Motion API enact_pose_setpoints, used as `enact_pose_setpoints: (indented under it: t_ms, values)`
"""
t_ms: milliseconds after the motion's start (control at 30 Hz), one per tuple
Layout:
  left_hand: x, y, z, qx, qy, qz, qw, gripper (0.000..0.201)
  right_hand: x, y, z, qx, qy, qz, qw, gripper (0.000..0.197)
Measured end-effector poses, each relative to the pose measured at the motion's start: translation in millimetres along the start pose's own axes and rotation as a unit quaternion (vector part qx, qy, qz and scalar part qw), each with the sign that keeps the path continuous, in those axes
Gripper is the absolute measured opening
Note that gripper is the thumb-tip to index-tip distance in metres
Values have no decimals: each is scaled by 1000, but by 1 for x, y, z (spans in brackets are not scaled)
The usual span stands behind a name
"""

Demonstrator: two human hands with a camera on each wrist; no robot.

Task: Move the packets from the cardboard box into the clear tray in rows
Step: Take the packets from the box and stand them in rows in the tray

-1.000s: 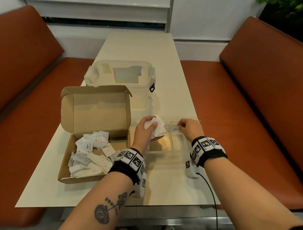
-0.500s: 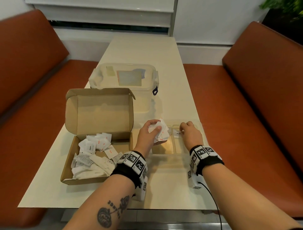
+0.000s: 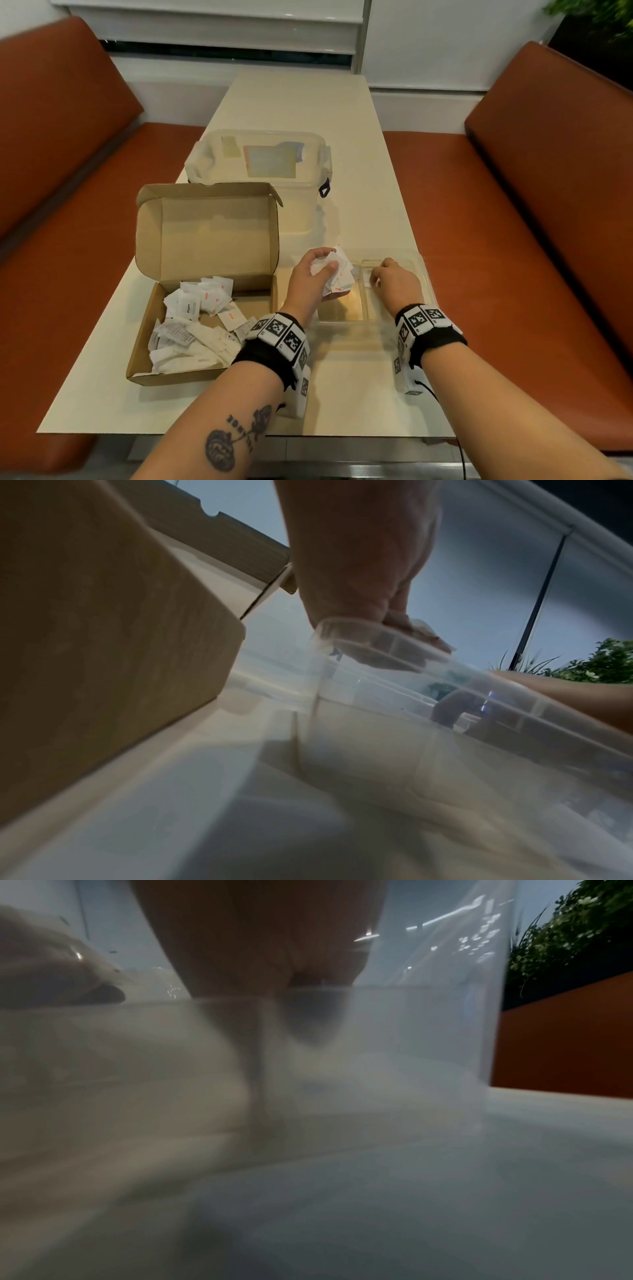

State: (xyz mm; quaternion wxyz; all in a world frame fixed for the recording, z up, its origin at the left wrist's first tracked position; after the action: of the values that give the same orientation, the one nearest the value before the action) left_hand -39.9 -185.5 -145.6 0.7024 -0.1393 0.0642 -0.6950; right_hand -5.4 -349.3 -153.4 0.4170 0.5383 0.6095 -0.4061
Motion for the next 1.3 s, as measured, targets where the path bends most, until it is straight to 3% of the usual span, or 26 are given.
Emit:
enact_pose_setpoints:
  t_ms: [267,800,933,1133,1300]
  values:
    - [0,-1,1,7,3,-2,1000,19,-4,0,0,17,3,16,1000,29]
    - [2,1,-2,10,11,-5,1000,17,7,9,-5,-10,-96,-90,991,22]
    - [2,2,-2,6,17,-2,1000,18,8,10,-7,-11,-82,-96,992,21]
    - [2,2,-3,5,18,-1,1000,18,9,9,-3,13,-67,-112,991,36]
    - [3,2,-2,7,23,-3,1000,18,8,6,-5,14,-65,-124,990,31]
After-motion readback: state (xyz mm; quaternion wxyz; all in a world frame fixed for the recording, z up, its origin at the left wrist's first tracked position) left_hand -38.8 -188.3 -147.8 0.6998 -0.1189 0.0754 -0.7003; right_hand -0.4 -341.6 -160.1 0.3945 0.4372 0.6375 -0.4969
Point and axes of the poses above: each hand's wrist, its own y-axis towards the middle knuckle, its own x-axis out of the palm, z = x × y, the point moved 10 cm from there along y, towards the middle knuckle, and after that the axes turned 9 degrees about y, right-handed, at the moved point
